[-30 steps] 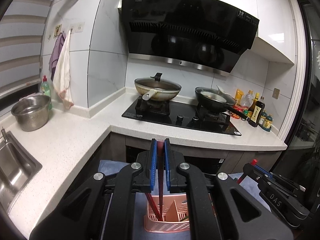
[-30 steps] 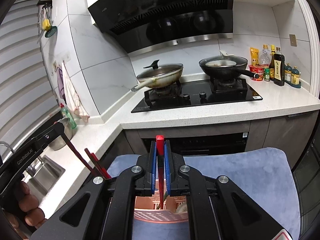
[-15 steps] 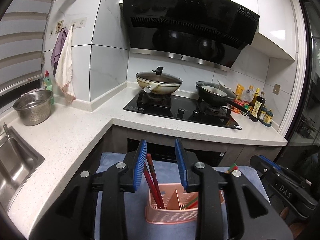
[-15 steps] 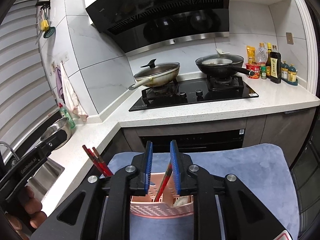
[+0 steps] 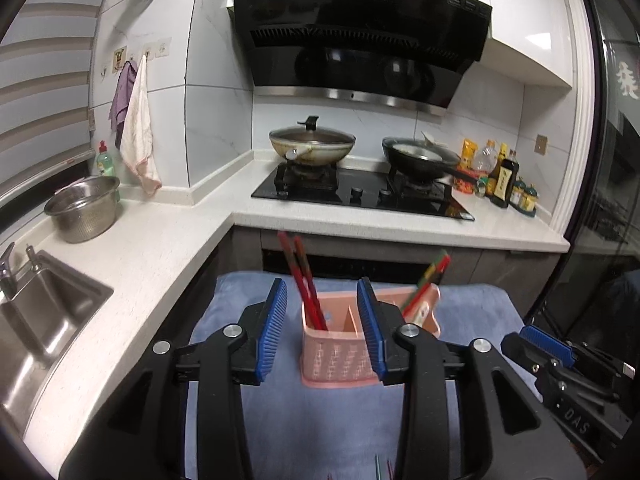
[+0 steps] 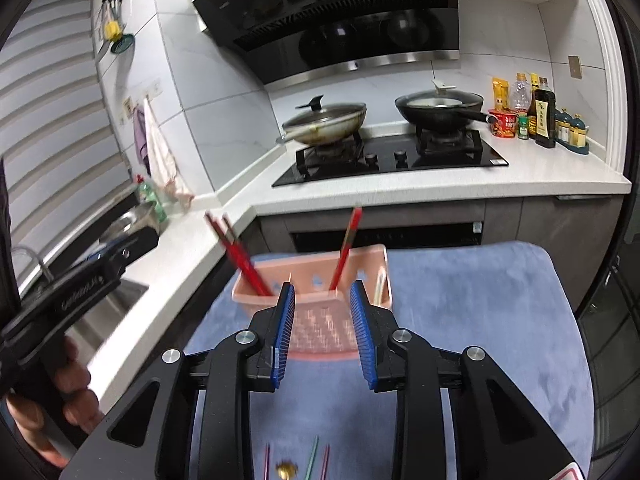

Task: Organize utensils
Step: 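Lower both chopsticks into the pink holder and open both tools, then move both open tools back over the remaining chopsticks and gold spoon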

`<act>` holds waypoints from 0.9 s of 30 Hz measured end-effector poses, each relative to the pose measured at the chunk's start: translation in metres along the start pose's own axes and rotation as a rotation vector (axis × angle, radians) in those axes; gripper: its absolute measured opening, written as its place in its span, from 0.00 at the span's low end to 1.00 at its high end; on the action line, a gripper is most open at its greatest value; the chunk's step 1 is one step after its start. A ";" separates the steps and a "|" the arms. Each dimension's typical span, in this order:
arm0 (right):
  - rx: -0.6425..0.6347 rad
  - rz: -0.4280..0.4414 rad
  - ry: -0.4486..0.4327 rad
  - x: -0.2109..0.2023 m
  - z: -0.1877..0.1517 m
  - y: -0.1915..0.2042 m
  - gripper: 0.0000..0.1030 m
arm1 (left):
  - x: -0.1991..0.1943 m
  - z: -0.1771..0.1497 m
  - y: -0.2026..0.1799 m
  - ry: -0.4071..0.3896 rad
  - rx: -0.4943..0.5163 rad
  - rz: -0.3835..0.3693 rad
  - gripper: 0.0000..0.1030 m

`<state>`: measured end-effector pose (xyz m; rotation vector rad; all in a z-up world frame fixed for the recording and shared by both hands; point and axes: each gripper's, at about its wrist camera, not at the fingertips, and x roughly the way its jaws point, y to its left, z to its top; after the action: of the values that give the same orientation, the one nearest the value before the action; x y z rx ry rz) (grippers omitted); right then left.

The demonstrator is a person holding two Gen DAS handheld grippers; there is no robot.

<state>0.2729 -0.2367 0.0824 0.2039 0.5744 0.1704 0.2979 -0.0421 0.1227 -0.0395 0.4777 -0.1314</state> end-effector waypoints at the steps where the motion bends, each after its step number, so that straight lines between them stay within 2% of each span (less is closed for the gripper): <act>1: -0.008 -0.007 0.006 -0.007 -0.009 0.002 0.28 | -0.006 -0.006 0.000 0.008 0.004 0.002 0.34; 4: -0.033 -0.026 0.022 -0.024 -0.035 0.006 0.28 | -0.022 -0.025 0.001 0.031 0.017 0.010 0.34; 7: -0.049 -0.039 0.054 -0.039 -0.066 0.012 0.28 | -0.037 -0.049 0.004 0.064 0.012 0.012 0.40; 16: -0.086 -0.095 0.191 -0.061 -0.165 0.024 0.28 | -0.063 -0.132 0.016 0.208 -0.008 0.044 0.41; 21: -0.065 -0.103 0.253 -0.067 -0.203 0.027 0.28 | -0.074 -0.176 0.020 0.286 -0.010 0.070 0.41; 27: -0.047 -0.099 0.311 -0.069 -0.238 0.030 0.28 | -0.084 -0.212 0.023 0.359 -0.027 0.072 0.41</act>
<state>0.0808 -0.1882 -0.0702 0.1028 0.8870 0.1195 0.1292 -0.0095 -0.0292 -0.0252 0.8391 -0.0606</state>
